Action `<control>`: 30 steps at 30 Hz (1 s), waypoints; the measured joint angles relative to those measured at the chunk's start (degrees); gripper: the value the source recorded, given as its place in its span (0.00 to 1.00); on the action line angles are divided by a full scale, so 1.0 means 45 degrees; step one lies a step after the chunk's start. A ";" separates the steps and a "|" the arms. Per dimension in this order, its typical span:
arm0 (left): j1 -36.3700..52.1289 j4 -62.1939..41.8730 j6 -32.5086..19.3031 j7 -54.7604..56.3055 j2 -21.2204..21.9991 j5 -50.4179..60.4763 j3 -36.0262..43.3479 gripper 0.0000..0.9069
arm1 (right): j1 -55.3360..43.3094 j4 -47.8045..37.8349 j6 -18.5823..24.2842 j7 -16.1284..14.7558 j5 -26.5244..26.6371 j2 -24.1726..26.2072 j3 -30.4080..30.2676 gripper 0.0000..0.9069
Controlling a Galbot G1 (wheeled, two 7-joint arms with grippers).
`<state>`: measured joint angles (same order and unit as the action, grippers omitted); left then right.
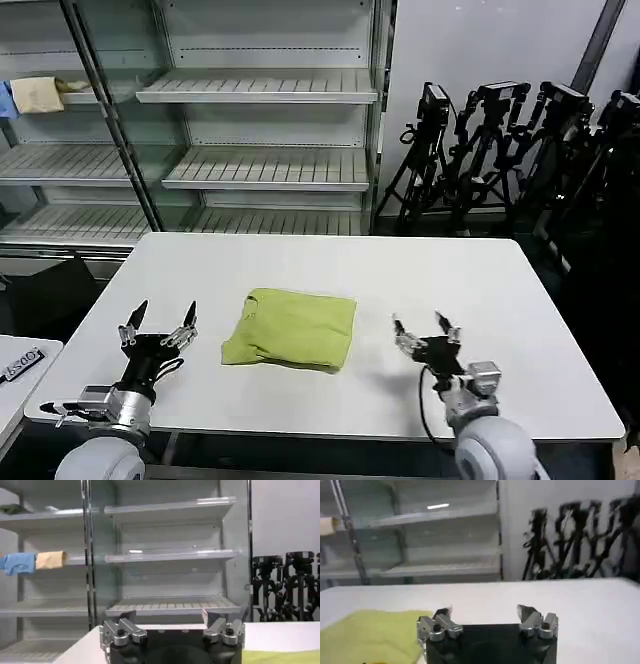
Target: Fold and organize the clothes.
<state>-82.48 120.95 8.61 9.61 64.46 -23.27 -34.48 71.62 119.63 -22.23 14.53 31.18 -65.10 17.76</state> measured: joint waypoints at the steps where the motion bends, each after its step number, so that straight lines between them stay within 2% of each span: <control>1: -0.0035 0.0025 -0.0006 -0.0003 0.0019 0.0004 -0.0030 1.00 | -0.0227 -0.0127 -0.0208 0.0064 0.0310 -0.0109 -0.0243 1.00; 6: -0.0218 0.0060 -0.0024 -0.0070 0.0031 0.0000 -0.0118 1.00 | -0.1208 -0.0664 -0.1031 0.0268 0.2016 -0.0519 -0.1190 1.00; 13: -0.0214 0.0010 -0.0038 -0.0124 0.0117 0.0012 -0.0050 1.00 | -0.2428 -0.1646 -0.1676 0.0423 0.4207 -0.0923 -0.2111 1.00; 24: -0.0191 -0.0061 -0.0065 -0.0166 0.0095 0.0039 0.0053 1.00 | -0.3535 -0.3103 -0.1892 0.0129 0.5598 -0.1476 -0.2379 0.99; 26: -0.0185 -0.0061 -0.0071 -0.0176 0.0087 0.0030 0.0063 1.00 | -0.3631 -0.3297 -0.1880 0.0088 0.5739 -0.1549 -0.2393 0.86; 27: -0.0183 -0.0061 -0.0071 -0.0179 0.0083 0.0031 0.0069 1.00 | -0.3658 -0.3364 -0.1862 0.0065 0.5802 -0.1585 -0.2418 0.69; 29: -0.0183 -0.0060 -0.0071 -0.0187 0.0076 0.0031 0.0085 1.00 | -0.3690 -0.3482 -0.1792 0.0057 0.5900 -0.1642 -0.2440 0.23; 30: -0.0184 -0.0059 -0.0071 -0.0188 0.0066 0.0031 0.0093 1.00 | -0.3710 -0.3546 -0.1758 0.0063 0.5937 -0.1661 -0.2445 0.16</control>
<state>-83.31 120.69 8.29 8.76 64.76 -23.13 -34.07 54.92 103.67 -30.15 14.81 57.90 -72.58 6.75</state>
